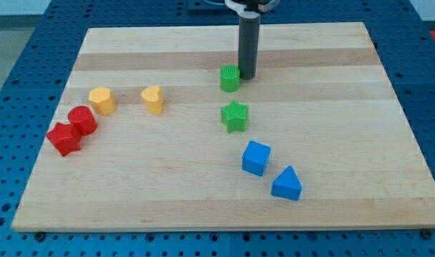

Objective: Move the green circle to the top left of the green star

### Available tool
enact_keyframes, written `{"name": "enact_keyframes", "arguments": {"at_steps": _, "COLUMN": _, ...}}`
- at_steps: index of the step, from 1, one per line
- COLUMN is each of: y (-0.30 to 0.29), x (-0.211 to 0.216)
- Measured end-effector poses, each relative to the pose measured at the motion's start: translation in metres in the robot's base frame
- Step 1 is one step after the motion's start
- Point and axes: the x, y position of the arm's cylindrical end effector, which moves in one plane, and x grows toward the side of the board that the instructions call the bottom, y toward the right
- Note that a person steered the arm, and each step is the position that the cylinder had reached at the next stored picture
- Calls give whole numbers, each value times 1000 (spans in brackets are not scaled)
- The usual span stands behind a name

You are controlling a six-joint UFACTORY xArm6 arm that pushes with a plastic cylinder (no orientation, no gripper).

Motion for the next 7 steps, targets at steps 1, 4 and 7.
{"name": "enact_keyframes", "arguments": {"at_steps": 1, "y": -3, "x": -2}}
{"name": "enact_keyframes", "arguments": {"at_steps": 4, "y": -26, "x": 52}}
{"name": "enact_keyframes", "arguments": {"at_steps": 7, "y": -49, "x": 47}}
